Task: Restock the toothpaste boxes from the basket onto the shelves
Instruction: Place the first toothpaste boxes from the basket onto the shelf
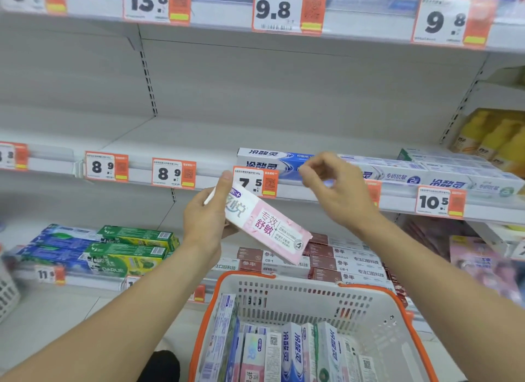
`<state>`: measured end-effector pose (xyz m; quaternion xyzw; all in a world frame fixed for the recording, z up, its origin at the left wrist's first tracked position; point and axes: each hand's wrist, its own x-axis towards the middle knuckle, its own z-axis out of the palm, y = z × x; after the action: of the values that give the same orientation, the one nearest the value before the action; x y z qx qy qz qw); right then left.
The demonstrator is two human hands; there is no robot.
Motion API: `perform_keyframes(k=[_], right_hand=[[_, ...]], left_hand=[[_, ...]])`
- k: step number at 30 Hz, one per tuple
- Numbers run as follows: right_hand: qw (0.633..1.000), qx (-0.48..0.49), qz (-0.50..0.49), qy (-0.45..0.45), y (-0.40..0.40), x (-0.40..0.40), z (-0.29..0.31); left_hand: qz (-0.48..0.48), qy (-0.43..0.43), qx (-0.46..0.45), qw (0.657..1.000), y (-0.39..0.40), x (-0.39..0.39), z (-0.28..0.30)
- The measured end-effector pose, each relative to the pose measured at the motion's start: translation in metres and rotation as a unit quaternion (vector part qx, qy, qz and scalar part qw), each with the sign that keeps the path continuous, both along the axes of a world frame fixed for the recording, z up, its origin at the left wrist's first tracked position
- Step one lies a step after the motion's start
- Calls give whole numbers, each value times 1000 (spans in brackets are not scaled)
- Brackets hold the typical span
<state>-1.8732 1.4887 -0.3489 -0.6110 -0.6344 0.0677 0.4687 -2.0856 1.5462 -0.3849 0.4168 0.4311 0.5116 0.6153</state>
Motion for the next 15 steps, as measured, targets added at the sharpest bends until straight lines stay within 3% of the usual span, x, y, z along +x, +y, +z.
perform_keyframes(k=[2, 4, 6, 11, 15], right_hand=[[966, -189, 138, 106, -21, -19, 1], [934, -284, 194, 95, -31, -16, -5], [929, -300, 188, 104, -32, -10, -10], [909, -300, 181, 227, -29, -8, -21], [934, -227, 131, 244, -25, -7, -20]], left_hand=[[0, -15, -9, 1000, -6, -6, 1], [1, -13, -15, 1000, -12, -8, -1], [-8, -17, -24, 1000, -17, -7, 0], [-21, -19, 0, 1000, -13, 1, 16], [-50, 166, 142, 975, 14, -17, 17]])
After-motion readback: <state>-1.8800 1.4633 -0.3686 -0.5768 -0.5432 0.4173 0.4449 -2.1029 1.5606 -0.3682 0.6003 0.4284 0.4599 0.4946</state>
